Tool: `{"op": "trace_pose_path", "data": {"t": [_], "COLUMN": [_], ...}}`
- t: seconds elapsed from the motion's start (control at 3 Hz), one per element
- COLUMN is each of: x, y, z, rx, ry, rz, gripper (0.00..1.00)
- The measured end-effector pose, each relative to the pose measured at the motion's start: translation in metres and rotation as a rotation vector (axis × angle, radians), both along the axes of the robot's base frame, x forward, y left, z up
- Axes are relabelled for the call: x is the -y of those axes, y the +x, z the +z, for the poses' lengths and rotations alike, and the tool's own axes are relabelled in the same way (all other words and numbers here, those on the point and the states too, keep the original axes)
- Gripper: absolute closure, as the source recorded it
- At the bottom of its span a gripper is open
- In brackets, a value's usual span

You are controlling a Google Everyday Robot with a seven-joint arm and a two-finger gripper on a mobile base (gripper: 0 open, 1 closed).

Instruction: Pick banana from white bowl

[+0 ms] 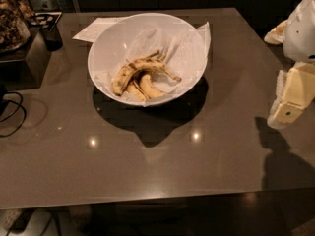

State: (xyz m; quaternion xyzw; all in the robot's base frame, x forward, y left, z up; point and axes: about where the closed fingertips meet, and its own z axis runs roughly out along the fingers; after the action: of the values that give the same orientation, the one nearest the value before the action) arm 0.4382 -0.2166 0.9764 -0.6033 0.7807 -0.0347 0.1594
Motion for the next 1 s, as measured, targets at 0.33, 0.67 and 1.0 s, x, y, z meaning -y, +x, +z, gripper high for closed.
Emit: {"op": "trace_pose_path", "data": {"t": [0.33,0.67,1.0], "x": [-0.002,-0.019,-0.068], "y": [0.002,0.016,0.051], "z": [0.002,0.004,0.0], "rx": [0.005,0.002,-0.01], "ry": [0.003,-0.01,-0.044], "rz": [0.002,0.071,0.264], "gripper": [0.0,0.0,0.0]}}
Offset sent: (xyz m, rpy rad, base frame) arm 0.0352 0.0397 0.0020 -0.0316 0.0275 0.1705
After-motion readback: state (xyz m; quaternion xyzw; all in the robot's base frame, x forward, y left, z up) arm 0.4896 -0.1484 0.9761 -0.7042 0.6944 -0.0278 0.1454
